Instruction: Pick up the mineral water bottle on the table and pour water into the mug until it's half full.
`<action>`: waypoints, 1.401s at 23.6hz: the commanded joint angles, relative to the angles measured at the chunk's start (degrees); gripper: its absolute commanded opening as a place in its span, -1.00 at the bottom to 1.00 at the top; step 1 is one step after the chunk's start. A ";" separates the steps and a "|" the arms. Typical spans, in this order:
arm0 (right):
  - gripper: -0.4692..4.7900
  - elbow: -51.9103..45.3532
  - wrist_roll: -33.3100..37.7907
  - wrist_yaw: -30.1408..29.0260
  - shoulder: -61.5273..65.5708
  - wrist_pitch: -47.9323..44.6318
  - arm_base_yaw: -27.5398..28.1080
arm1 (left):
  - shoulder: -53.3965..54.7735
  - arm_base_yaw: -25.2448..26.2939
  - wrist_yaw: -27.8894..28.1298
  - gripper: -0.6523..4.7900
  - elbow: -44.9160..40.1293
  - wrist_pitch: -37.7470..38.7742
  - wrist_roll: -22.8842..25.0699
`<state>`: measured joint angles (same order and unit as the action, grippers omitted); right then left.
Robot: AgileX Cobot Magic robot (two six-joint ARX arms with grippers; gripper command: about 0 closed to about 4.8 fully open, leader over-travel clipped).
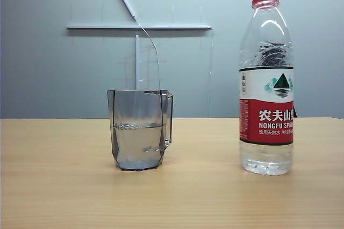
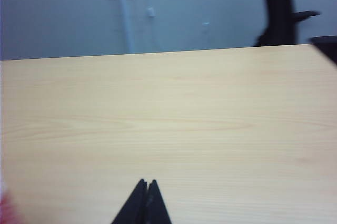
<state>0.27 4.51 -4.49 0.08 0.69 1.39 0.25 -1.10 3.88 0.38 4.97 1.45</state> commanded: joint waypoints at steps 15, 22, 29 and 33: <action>-0.85 -0.24 -1.60 6.49 -0.11 -6.97 -0.66 | 0.09 0.00 -0.07 -0.77 0.13 -0.76 -0.17; -0.85 -0.24 -1.62 6.49 -0.11 -6.45 -0.63 | 0.09 0.00 -0.07 -0.77 0.13 -0.76 -0.17; -0.85 -0.24 -1.60 6.49 -0.11 -6.45 -0.59 | 0.11 0.00 -0.07 -0.77 0.13 -0.76 -0.17; -0.85 -0.24 -1.60 6.49 -0.11 -6.45 -0.59 | 0.09 0.00 -0.07 -0.77 0.13 -0.76 -0.17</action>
<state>0.27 3.05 1.74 0.05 -4.82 0.80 0.25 -1.10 3.86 0.38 4.97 1.45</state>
